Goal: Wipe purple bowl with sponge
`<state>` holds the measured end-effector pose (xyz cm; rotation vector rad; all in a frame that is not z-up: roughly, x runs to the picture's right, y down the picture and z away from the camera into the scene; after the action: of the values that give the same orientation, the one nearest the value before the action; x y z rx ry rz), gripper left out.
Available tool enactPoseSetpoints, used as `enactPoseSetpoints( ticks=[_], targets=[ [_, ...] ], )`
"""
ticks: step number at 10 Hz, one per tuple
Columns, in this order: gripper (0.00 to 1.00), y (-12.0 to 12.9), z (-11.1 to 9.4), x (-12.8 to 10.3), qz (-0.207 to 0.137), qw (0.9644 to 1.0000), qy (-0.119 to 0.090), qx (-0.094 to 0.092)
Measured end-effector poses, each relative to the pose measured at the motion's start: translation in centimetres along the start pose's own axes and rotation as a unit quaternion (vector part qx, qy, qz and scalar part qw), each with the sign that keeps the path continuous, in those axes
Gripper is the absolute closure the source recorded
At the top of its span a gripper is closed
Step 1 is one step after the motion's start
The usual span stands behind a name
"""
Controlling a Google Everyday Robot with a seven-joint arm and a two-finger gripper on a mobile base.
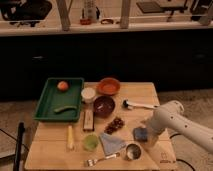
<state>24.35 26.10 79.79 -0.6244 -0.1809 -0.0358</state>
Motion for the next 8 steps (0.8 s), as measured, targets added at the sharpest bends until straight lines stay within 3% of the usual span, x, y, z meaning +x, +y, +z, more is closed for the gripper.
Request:
enactPoseSetpoints(
  ticks=[6, 8],
  targets=[
    [0.97, -0.57, 0.83, 0.45, -0.005, 1.0, -0.004, 0.002],
    [1.0, -0.5, 0.02, 0.71, -0.018, 0.9998, -0.002, 0.003]
  ],
)
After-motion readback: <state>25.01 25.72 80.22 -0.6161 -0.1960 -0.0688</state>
